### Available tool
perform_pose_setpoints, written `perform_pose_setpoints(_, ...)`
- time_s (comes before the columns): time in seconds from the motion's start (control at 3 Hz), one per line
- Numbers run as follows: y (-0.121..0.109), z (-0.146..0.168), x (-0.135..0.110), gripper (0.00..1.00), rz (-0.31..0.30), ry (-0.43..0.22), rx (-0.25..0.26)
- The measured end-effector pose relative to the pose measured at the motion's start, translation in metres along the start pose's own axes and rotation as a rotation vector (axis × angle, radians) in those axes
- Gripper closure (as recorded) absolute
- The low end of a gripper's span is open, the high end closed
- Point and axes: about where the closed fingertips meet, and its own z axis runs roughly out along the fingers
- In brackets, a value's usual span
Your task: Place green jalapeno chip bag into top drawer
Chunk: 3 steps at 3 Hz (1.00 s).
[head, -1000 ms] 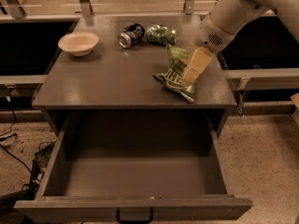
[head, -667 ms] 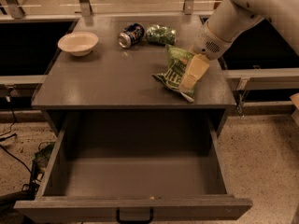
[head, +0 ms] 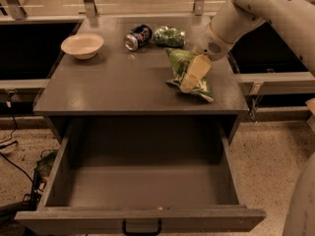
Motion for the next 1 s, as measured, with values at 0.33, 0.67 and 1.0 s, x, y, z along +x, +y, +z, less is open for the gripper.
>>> perform_pose_setpoints(0.33,0.001,0.002,0.001,0.0,-0.005,0.001,0.005)
perform_pose_setpoints(0.67,0.007,0.026,0.013,0.0,0.014,0.006,-0.04)
perform_pose_setpoints(1.0,0.007,0.026,0.013,0.0,0.014,0.006,-0.041)
